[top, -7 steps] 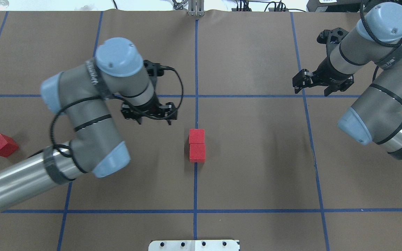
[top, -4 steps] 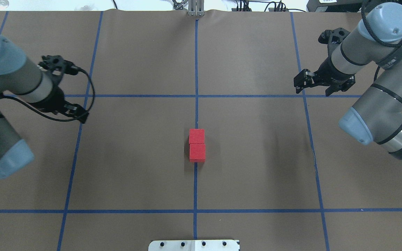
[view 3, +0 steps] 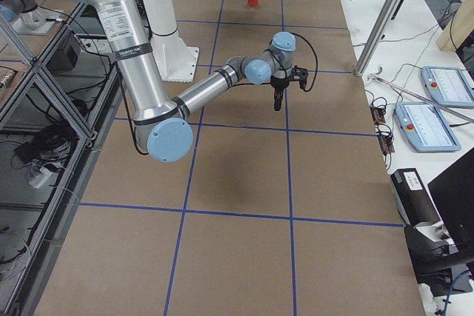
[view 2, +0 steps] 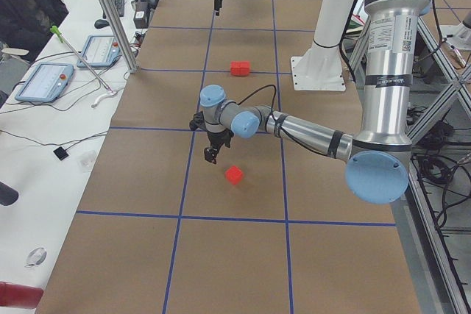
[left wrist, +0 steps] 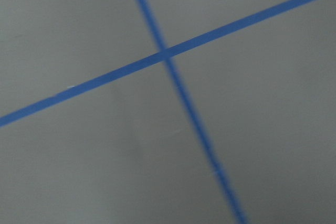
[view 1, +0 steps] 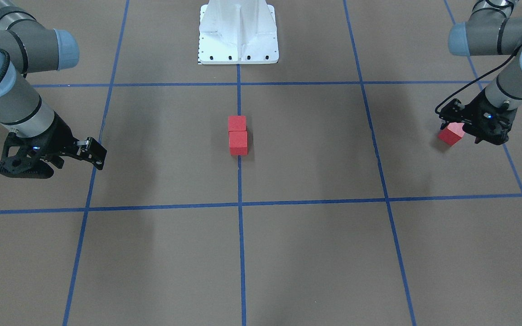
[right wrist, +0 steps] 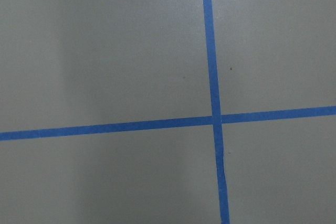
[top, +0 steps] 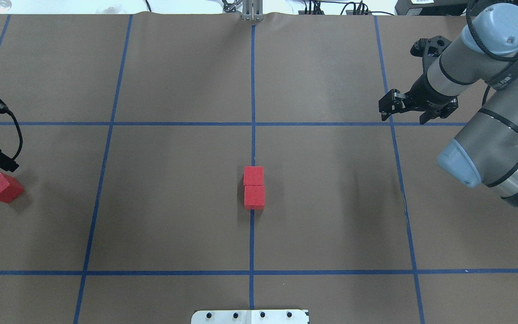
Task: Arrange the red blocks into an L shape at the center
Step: 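Open the left gripper and move it toward the last red cube, then grasp the last red cube with the left gripper and lift it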
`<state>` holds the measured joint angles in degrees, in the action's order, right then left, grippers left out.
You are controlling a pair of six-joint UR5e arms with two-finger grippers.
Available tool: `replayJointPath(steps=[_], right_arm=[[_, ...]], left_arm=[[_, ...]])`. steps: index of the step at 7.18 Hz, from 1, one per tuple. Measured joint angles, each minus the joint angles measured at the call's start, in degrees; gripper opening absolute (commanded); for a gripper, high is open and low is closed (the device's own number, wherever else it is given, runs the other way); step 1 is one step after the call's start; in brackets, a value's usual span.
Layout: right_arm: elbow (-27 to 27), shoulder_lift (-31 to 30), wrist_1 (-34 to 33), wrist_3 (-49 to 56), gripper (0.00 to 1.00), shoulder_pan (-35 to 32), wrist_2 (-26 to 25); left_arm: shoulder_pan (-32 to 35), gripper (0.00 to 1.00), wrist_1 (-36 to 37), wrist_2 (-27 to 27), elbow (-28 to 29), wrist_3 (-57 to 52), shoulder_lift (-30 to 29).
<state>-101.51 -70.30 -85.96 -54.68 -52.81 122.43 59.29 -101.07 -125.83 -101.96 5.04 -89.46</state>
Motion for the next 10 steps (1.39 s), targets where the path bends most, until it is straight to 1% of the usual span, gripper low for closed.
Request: replayJointPath(steps=[1, 3, 6, 8, 10], right_arm=[[-0.01, 0.03, 0.00, -0.20, 0.99, 0.04, 0.00], [0.23, 0.09, 0.02, -0.38, 0.99, 0.12, -0.06], [0.37, 0.29, 0.06, -0.51, 0.99, 0.23, -0.09], [0.42, 0.44, 0.05, -0.57, 0.99, 0.28, -0.09], [0.48, 0.50, 0.06, -0.60, 0.99, 0.31, -0.09]], left_arm=[[0.38, 1.00, -1.42, -0.37, 1.66, -1.52, 0.51], [0.32, 1.00, -4.00, -0.63, 4.68, -0.65, 0.63], [0.00, 1.00, -5.65, -0.71, 5.59, 4.22, 0.74], [-0.71, 1.00, -8.56, -0.71, 6.79, 5.01, 1.17], [-2.56, 1.00, -9.68, -0.73, 7.08, 4.87, 1.30]])
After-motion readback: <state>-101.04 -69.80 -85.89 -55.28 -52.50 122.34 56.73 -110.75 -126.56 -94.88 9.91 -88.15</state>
